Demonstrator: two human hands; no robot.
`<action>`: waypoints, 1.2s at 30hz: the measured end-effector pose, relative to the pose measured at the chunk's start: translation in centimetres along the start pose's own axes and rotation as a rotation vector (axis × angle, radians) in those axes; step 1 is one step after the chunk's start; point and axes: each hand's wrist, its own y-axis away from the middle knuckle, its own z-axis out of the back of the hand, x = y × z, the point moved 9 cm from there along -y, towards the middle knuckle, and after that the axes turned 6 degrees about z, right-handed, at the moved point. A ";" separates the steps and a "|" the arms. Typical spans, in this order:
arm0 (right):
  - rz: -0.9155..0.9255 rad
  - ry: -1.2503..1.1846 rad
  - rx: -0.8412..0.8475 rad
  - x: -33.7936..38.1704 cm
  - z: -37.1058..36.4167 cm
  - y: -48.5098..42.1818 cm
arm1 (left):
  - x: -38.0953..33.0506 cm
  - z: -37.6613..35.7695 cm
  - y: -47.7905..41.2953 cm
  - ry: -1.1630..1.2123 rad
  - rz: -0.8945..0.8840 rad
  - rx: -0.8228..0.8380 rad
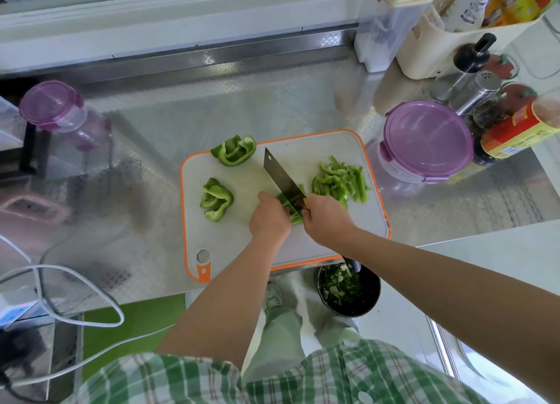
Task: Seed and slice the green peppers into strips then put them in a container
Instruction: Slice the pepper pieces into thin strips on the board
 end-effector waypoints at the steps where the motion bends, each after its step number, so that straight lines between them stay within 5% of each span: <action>1: -0.006 -0.003 -0.002 0.0 -0.2 0.0 | -0.1 0.0 0.0 -0.004 -0.006 -0.004; 8: 0.014 0.096 -0.054 0.2 -1.0 -0.1 | 0.0 0.1 0.6 -0.028 -0.036 -0.041; 14: 0.051 -0.055 -0.153 -0.5 1.3 0.2 | 0.0 0.2 0.8 0.041 -0.014 0.016; 21: 0.207 0.063 -0.087 1.0 1.9 1.1 | 0.1 -0.1 0.6 0.071 -0.014 -0.001; 36: 0.104 0.207 -0.009 1.3 -0.9 0.5 | -0.1 -0.3 0.6 0.126 0.002 -0.012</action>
